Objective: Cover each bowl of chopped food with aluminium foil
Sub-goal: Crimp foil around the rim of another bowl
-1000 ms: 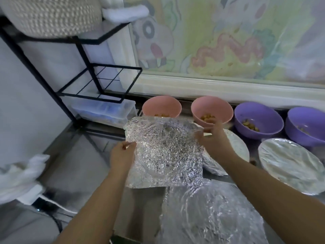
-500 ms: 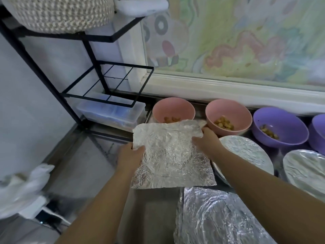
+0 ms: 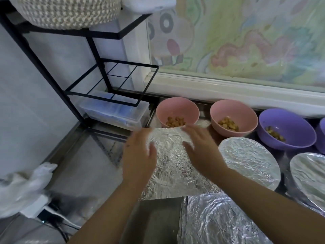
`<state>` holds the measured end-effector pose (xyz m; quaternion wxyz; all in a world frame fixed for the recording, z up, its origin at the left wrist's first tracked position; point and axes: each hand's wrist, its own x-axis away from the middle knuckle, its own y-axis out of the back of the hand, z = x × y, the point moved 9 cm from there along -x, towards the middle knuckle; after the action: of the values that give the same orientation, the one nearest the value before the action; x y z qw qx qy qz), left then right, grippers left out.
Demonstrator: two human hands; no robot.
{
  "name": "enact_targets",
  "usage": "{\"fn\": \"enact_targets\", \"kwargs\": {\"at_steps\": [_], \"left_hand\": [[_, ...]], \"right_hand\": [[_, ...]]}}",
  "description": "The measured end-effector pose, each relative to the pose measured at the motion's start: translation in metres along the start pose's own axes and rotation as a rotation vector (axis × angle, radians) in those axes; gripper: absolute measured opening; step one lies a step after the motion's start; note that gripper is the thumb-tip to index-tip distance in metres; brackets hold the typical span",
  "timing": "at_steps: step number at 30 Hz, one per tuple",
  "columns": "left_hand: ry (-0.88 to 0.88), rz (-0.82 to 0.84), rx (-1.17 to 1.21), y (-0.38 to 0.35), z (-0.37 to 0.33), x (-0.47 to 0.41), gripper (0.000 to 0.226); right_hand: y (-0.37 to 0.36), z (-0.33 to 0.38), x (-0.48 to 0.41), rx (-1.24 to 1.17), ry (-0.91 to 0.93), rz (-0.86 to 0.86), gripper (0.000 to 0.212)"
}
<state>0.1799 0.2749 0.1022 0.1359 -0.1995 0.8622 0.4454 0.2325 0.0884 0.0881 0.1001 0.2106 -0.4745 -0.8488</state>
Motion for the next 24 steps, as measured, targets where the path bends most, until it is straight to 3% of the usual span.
{"fn": "enact_targets", "kwargs": {"at_steps": [2, 3, 7, 9, 14, 24], "left_hand": [[-0.284, 0.243, -0.1, -0.039, -0.035, 0.009, 0.044], [-0.333, 0.375, -0.156, -0.059, -0.033, 0.016, 0.053], [-0.34, 0.699, -0.424, -0.094, 0.0, 0.032, 0.102], [-0.34, 0.758, -0.481, -0.097, 0.007, 0.035, 0.118], [-0.295, 0.834, -0.488, -0.103, 0.014, 0.035, 0.134], [-0.296, 0.859, -0.507, -0.102, 0.012, 0.037, 0.14]], "right_hand": [[-0.033, 0.015, 0.013, 0.127, 0.186, 0.142, 0.051], [-0.047, 0.012, 0.016, 0.181, 0.216, 0.214, 0.056], [-0.071, -0.027, 0.017, 0.279, 0.104, 0.375, 0.087], [-0.073, -0.033, 0.017, 0.256, 0.076, 0.387, 0.1], [-0.077, -0.037, 0.017, 0.207, 0.031, 0.449, 0.107], [-0.075, -0.037, 0.009, 0.125, -0.062, 0.482, 0.096]]}}
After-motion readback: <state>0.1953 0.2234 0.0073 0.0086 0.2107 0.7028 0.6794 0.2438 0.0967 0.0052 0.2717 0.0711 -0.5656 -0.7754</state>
